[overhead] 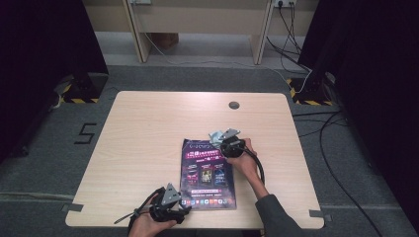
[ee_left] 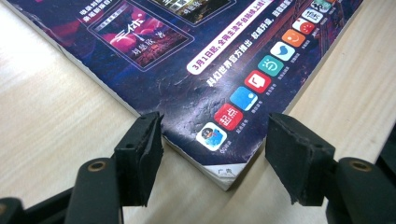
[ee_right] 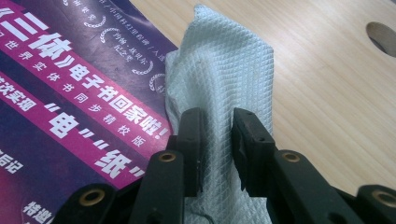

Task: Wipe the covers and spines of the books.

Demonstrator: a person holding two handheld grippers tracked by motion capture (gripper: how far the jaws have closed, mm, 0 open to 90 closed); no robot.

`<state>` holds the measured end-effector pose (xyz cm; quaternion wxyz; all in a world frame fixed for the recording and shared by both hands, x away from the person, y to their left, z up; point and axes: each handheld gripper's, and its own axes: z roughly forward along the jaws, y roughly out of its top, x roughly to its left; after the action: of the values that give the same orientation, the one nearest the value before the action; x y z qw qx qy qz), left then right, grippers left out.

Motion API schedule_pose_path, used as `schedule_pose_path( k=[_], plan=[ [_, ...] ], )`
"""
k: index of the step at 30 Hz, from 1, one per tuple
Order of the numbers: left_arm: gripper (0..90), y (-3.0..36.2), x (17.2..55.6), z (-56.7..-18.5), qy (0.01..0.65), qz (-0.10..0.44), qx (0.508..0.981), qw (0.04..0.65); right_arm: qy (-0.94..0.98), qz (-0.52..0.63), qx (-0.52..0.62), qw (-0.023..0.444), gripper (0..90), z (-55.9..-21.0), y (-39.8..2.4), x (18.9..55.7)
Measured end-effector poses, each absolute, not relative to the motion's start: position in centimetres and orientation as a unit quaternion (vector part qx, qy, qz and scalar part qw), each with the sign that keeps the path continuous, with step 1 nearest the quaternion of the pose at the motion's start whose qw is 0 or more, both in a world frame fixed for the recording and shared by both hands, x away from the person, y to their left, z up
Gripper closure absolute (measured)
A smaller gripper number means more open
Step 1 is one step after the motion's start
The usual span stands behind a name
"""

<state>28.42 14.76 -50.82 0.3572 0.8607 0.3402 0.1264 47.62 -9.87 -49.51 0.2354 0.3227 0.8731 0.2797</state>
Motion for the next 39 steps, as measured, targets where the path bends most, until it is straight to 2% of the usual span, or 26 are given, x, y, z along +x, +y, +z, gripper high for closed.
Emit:
schedule_pose_path(
  k=[5,12,21,31,34,39],
  plan=[
    [36.3,14.4,29.0,-50.9,0.339,0.133,0.861,0.355,0.876,0.278,0.316,0.236,74.8,-49.5,-9.3,47.4],
    [36.3,14.3,29.2,-51.1,0.349,0.136,0.853,0.363,0.893,0.293,0.261,0.222,75.3,-49.6,-5.7,45.7],
    [36.6,14.6,29.3,-51.2,0.366,0.135,0.844,0.367,0.904,0.328,0.219,0.167,74.7,-49.8,-2.5,43.7],
    [35.9,15.0,29.6,-51.3,0.378,0.139,0.838,0.369,0.912,0.334,0.193,0.138,73.5,-49.7,-1.3,42.1],
    [35.9,15.2,29.8,-51.3,0.389,0.142,0.832,0.370,0.913,0.333,0.188,0.145,73.6,-49.7,-1.2,42.0],
    [40.0,15.5,30.0,-51.4,0.388,0.138,0.828,0.381,0.910,0.337,0.203,0.134,73.3,-49.7,-1.7,42.6]
  ],
)
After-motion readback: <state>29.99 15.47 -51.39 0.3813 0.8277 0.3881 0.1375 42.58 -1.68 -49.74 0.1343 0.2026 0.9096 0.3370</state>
